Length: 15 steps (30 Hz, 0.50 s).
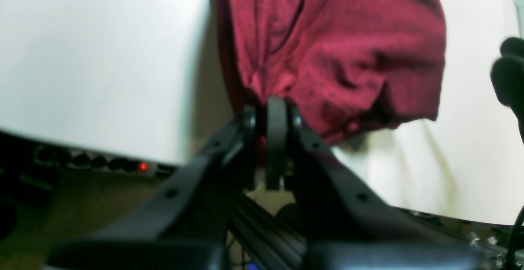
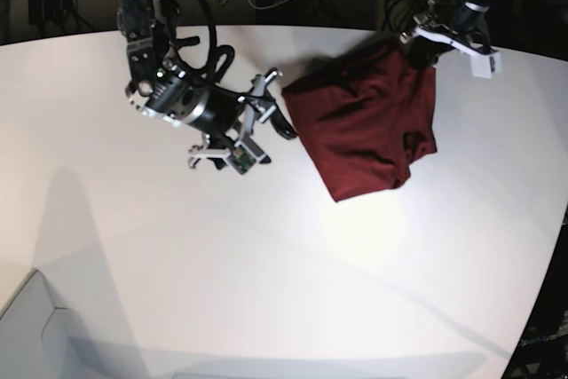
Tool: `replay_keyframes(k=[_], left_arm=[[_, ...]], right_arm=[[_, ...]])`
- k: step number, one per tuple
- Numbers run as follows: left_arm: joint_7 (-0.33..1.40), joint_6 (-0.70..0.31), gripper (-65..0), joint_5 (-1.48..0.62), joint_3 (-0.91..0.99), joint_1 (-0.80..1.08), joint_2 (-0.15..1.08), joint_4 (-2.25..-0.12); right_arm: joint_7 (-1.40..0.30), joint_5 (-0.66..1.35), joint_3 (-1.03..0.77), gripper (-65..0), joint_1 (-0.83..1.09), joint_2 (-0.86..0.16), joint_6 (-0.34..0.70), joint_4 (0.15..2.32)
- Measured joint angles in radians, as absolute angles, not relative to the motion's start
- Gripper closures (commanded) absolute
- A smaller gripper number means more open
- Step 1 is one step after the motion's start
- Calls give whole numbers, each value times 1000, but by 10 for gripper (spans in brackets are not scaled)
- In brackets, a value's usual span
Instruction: Layout the t-shirt on the table in an organized manner, then fold the t-shirt properly
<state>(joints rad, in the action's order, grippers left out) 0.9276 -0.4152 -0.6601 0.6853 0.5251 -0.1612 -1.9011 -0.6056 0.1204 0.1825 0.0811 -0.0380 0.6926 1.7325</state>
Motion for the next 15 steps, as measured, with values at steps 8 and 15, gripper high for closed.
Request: replay_keyframes(k=[8, 15], left_arm=[[917, -415, -1, -671, 613, 573, -161, -1896], [910, -416, -1, -672, 620, 573, -161, -1796]], right_arm=[[-605, 121, 184, -340, 81, -35, 693, 1732], [-605, 120, 184, -340, 81, -33, 692, 1732]])
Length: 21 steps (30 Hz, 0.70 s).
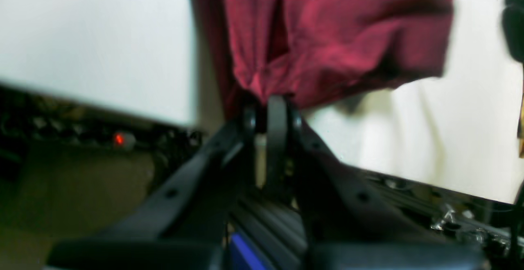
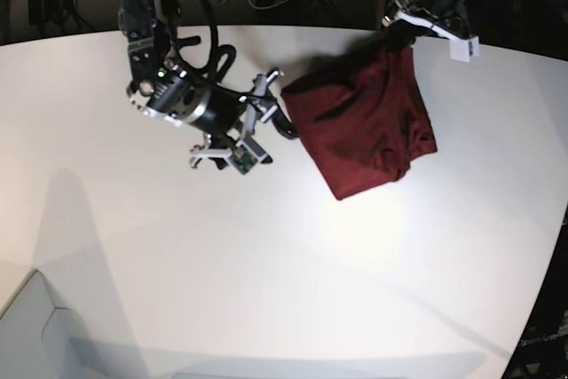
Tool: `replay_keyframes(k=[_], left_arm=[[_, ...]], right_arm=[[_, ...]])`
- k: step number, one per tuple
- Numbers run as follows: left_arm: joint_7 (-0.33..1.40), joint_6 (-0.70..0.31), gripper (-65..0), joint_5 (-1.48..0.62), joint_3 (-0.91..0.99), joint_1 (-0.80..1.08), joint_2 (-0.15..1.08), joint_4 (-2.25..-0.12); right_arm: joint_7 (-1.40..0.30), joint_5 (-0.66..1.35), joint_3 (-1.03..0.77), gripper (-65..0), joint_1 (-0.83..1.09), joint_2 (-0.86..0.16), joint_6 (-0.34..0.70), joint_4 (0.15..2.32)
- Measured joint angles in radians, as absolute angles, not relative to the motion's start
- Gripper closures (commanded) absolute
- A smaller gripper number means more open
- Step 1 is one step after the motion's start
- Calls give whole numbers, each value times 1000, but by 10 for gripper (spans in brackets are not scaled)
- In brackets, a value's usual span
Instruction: Layout the t-shirt on the table in an organized manner, then fold the t-shirt properly
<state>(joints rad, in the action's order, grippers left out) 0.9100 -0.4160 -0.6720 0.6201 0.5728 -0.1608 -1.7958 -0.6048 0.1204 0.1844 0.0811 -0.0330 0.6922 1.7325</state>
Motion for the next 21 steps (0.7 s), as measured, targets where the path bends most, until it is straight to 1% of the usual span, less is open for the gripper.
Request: replay_keyframes(k=[6, 8, 10, 15, 17, 19, 21], left_arm=[[909, -416, -2, -675, 620, 573, -161, -1771], [909, -416, -22, -675, 620, 573, -161, -1772], [913, -416, -71, -675, 620, 573, -161, -1772], [922, -416, -267, -675, 620, 582, -161, -1772], [924, -416, -326, -675, 619, 591, -161, -1774], [927, -416, -352, -675, 619, 593, -161, -1784], [924, -416, -361, -680, 616, 591, -161, -1798]], right_arm=[[-605, 121, 184, -340, 81, -33, 693, 1732], [-605, 120, 184, -340, 81, -33, 693, 1732], [-604, 121, 184, -340, 87, -33, 692, 1732], [-606, 120, 184, -340, 98, -34, 693, 1732], [-604, 121, 184, -340, 97, -33, 692, 1732], [-605, 121, 184, -340, 98, -34, 693, 1732], [-605, 121, 184, -340, 97, -34, 693, 1732]])
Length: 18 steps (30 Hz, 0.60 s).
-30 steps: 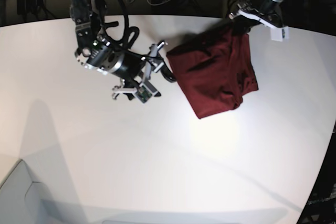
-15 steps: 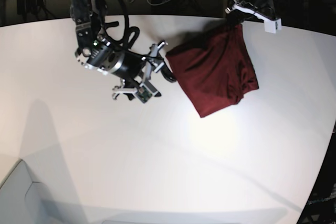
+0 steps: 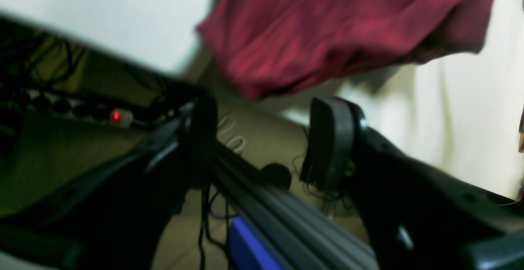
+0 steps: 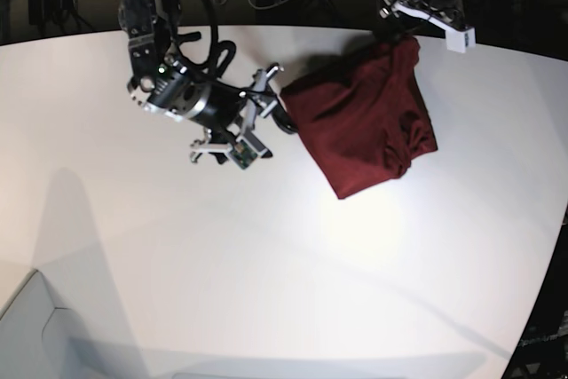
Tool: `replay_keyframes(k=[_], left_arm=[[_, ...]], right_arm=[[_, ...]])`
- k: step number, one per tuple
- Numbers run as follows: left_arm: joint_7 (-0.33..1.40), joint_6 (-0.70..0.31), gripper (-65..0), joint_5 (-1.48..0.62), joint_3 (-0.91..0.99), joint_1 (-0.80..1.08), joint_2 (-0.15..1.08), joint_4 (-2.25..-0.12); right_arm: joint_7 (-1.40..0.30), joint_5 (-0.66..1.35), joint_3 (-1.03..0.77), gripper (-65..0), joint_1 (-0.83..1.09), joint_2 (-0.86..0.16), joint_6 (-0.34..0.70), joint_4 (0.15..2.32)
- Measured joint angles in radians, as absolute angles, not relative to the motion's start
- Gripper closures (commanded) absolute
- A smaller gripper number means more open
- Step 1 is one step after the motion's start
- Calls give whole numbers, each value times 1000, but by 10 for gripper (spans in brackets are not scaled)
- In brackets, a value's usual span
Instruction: Layout the t-shirt on the table in an organized manner, then fold the t-shirt properly
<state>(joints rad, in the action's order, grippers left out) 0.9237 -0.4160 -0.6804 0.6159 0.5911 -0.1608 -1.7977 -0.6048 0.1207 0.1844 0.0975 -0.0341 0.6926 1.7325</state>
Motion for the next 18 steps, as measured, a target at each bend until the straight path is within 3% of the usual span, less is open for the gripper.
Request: replay_keyframes(k=[4, 10, 18], left_arm=[[934, -416, -362, -682, 615, 590, -161, -1801], [1116, -416, -363, -679, 615, 535, -161, -1798], [1161, -419, -363, -658, 525, 519, -154, -1799]], right_arm=[[-605, 121, 184, -340, 98, -36, 693, 1732], [-605, 121, 184, -340, 98, -35, 693, 1732], [-605, 121, 184, -340, 97, -35, 692, 1732]])
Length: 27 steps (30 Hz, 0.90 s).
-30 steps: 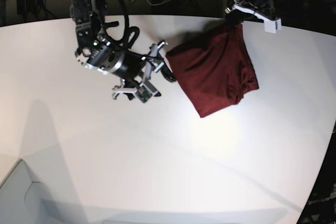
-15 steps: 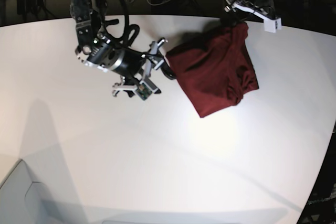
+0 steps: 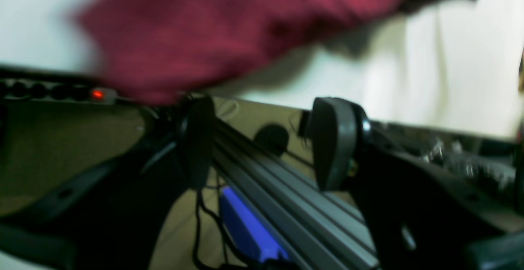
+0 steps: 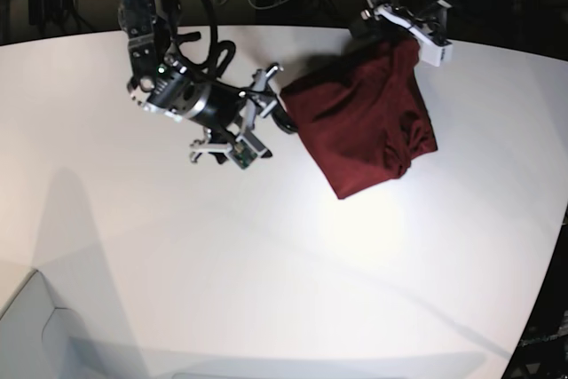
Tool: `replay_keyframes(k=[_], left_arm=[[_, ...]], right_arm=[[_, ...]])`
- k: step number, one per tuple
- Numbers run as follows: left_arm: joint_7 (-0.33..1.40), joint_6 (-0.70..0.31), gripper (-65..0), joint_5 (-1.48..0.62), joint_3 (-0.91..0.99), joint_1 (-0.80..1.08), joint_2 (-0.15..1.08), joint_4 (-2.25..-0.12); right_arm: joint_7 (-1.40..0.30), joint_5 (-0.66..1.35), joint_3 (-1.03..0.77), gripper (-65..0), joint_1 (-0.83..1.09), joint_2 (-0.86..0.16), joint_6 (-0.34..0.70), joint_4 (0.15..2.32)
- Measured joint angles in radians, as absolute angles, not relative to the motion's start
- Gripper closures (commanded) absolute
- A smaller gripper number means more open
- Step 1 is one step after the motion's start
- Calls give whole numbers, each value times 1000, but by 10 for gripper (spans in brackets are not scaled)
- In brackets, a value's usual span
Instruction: Layout the t-shirt on the table in an organized manner, then fold the t-shirt properly
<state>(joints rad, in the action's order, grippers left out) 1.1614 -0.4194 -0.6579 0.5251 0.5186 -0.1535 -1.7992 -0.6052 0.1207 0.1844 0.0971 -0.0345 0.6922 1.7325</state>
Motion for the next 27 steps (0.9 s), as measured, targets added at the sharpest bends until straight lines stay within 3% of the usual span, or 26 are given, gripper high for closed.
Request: replay_keyframes(k=[6, 16, 27], left_arm=[[1145, -416, -421, -675, 532, 543, -161, -1840], [1148, -416, -423, -687, 593, 543, -156, -2013], [1148, -416, -424, -919, 865, 454, -112, -2002]], right_arm=[[-606, 120, 184, -340, 97, -37, 693, 1732], [-605, 120, 184, -340, 92, -36, 692, 1732], [-605, 123, 184, -340, 92, -36, 693, 1732]])
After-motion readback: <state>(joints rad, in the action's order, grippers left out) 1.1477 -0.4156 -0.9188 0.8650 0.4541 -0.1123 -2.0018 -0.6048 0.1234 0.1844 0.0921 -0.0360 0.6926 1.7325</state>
